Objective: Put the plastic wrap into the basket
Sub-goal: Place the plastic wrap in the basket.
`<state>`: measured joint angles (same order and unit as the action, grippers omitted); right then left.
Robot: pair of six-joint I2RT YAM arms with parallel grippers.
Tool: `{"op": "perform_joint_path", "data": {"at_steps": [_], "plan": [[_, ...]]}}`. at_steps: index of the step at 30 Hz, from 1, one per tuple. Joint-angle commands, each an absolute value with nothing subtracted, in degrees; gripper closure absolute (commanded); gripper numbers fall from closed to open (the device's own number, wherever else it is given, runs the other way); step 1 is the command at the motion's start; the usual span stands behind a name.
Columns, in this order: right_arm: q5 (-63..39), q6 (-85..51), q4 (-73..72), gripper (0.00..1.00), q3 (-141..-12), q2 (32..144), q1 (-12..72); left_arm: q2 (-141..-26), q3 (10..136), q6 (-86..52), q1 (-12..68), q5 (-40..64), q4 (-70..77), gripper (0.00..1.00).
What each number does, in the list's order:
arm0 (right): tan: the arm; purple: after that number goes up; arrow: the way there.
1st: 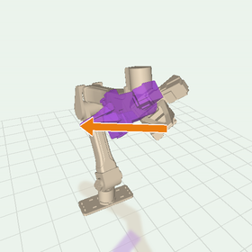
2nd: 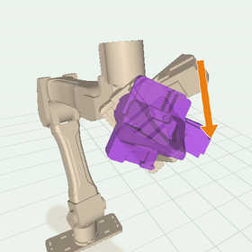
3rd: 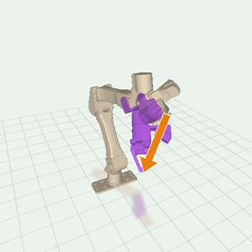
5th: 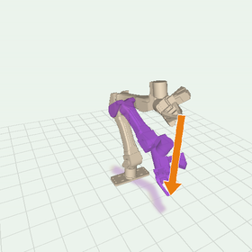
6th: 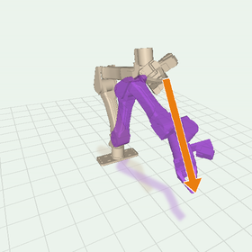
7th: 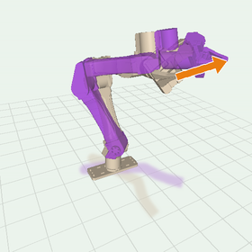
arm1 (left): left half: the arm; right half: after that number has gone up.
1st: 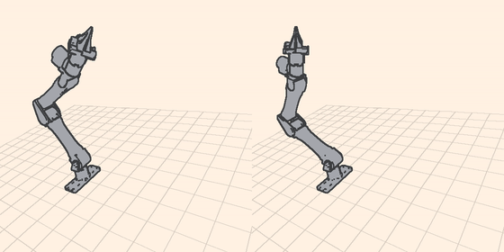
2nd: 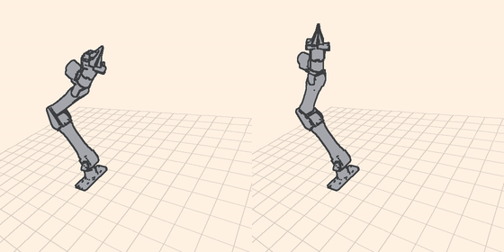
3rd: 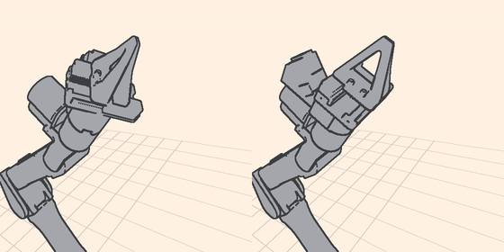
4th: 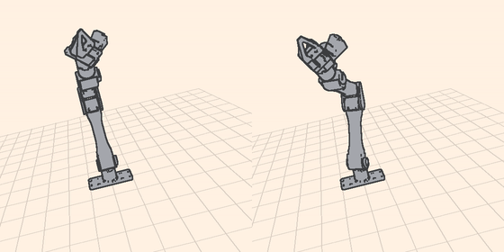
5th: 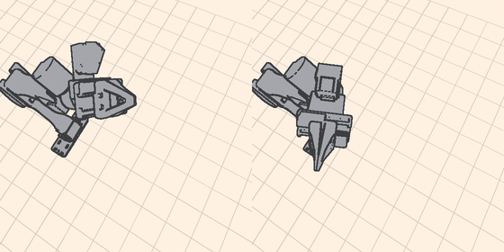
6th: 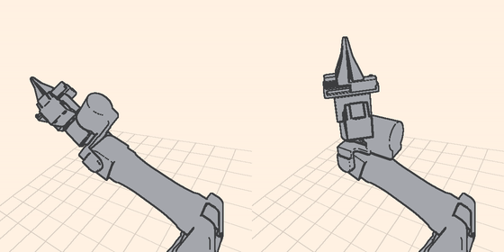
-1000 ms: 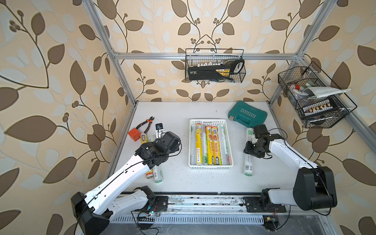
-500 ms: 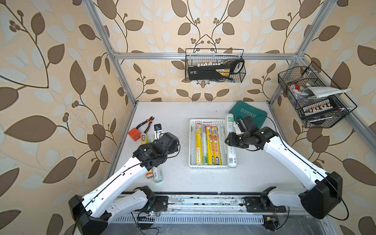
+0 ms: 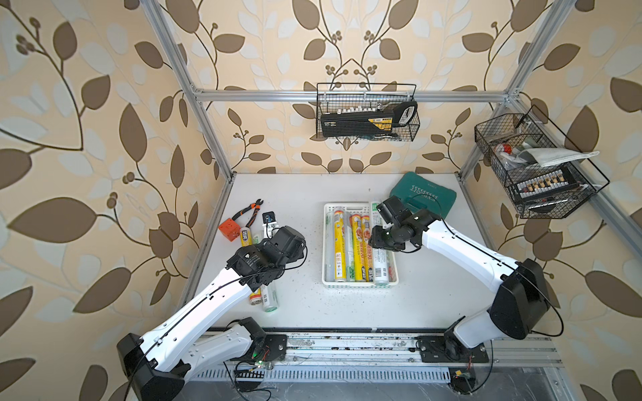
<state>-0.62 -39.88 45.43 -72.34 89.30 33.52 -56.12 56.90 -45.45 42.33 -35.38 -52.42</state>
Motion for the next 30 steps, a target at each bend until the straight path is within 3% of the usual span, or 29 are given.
{"op": "perform_joint_path", "data": {"at_steps": [1,30], "plan": [[-1.54,-41.39,40.63,0.67,-75.71,91.33,34.62,-55.42,56.67,-46.13,41.84,-34.92,-52.36,0.01],[-3.00,-43.87,33.99,0.65,-80.15,105.93,38.09,-56.06,55.98,-45.21,41.05,-34.47,-51.53,0.01]]}}
